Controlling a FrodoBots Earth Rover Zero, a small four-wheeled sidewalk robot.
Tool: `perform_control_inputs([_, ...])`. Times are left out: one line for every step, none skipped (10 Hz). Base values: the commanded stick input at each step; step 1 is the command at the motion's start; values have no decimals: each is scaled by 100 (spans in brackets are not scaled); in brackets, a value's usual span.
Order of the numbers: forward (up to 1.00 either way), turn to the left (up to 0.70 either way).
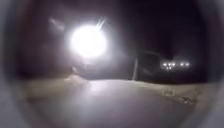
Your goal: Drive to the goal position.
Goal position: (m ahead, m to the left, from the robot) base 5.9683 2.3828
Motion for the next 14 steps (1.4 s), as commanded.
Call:
perform_control_inputs([100,5])
perform_control_inputs([100,5])
perform_control_inputs([100,5])
perform_control_inputs([100,5])
perform_control_inputs([100,5])
perform_control_inputs([100,5])
perform_control_inputs([100,5])
perform_control_inputs([100,5])
perform_control_inputs([100,5])
perform_control_inputs([100,5])
perform_control_inputs([100,5])
perform_control_inputs([100,5])
perform_control_inputs([100,8])
perform_control_inputs([100,22])
